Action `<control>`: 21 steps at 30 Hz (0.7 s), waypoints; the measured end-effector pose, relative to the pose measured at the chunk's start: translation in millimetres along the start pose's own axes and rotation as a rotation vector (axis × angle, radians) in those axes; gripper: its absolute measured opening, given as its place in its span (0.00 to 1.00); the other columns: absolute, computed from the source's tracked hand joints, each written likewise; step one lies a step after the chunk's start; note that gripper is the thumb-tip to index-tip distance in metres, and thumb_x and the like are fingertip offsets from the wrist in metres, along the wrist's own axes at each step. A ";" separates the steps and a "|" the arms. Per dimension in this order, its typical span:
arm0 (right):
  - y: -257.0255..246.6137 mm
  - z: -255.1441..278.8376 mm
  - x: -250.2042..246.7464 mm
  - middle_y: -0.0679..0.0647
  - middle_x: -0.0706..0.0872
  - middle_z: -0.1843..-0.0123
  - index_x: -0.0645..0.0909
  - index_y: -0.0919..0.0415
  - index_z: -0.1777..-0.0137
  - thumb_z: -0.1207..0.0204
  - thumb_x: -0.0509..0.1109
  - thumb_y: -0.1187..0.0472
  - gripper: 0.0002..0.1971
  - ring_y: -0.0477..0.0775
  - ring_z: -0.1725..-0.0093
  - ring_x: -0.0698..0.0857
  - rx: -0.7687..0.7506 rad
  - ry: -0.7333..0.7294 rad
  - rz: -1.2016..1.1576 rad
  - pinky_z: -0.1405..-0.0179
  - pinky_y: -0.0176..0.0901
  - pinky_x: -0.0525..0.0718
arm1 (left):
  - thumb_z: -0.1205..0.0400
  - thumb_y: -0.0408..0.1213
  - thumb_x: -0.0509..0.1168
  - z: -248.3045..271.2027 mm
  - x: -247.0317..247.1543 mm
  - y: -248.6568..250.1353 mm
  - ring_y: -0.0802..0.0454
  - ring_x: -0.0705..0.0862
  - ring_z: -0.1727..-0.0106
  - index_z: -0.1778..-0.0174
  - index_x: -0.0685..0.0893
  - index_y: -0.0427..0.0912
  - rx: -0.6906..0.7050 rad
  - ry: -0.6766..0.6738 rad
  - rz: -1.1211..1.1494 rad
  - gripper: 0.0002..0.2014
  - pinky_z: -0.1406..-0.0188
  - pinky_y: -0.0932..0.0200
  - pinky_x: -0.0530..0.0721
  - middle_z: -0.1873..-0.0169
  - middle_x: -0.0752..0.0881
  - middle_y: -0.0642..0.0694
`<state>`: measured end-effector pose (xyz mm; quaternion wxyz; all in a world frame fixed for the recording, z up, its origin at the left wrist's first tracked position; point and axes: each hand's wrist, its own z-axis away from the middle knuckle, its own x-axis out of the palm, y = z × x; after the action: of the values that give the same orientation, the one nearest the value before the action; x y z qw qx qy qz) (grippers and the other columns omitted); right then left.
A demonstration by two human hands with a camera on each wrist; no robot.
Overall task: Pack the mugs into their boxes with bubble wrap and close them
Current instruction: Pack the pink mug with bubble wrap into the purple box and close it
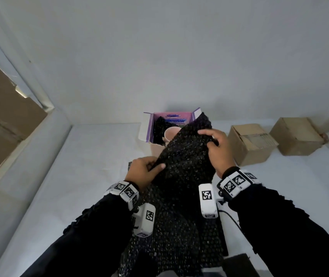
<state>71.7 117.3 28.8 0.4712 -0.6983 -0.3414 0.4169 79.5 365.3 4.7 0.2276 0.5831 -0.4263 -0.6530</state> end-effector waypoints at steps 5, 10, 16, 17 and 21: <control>-22.6 9.6 5.6 0.50 0.82 0.43 0.87 0.48 0.46 0.28 0.72 0.43 0.15 0.41 0.41 0.81 -0.073 -0.199 0.032 0.33 0.39 0.77 | 0.18 0.30 0.66 -18.7 -9.8 38.7 0.59 0.85 0.64 0.53 0.77 0.45 -0.042 0.114 0.393 0.05 0.72 0.62 0.85 0.55 0.88 0.46; -29.5 9.6 20.4 0.52 0.82 0.38 0.77 0.55 0.31 0.31 0.81 0.53 0.29 0.47 0.39 0.81 -0.182 -0.432 0.277 0.41 0.33 0.74 | 0.17 0.24 0.62 -29.4 -10.5 67.2 0.52 0.86 0.60 0.51 0.72 0.42 -0.079 0.176 0.591 0.09 0.68 0.60 0.88 0.54 0.84 0.40; -39.3 -15.8 10.9 0.55 0.89 0.44 0.83 0.53 0.36 0.27 0.68 0.68 0.19 0.56 0.46 0.86 -0.214 -0.548 0.415 0.48 0.42 0.80 | 0.35 0.33 0.71 -44.4 -33.0 61.6 0.44 0.71 0.28 0.21 0.64 0.51 0.454 0.374 -0.403 0.44 0.32 0.51 0.71 0.25 0.68 0.46; -41.2 -19.3 11.7 0.55 0.88 0.43 0.80 0.51 0.35 0.28 0.68 0.68 0.21 0.57 0.46 0.86 -0.226 -0.566 0.426 0.48 0.43 0.81 | 0.37 0.33 0.68 -44.7 -35.0 66.2 0.44 0.70 0.27 0.20 0.64 0.53 0.548 0.272 -0.562 0.45 0.32 0.49 0.69 0.24 0.66 0.46; -48.1 -35.9 14.1 0.52 0.88 0.43 0.75 0.52 0.40 0.30 0.70 0.69 0.20 0.52 0.43 0.86 -0.237 -0.579 0.393 0.45 0.46 0.82 | 0.33 0.44 0.59 -52.1 -35.5 65.7 0.47 0.83 0.46 0.33 0.79 0.49 0.535 0.039 -0.756 0.28 0.34 0.46 0.65 0.49 0.87 0.50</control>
<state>106.1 131.7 77.9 0.1818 -0.6535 -0.3659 0.6371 123.8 343.3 81.1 -0.1767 0.7482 -0.3329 -0.5461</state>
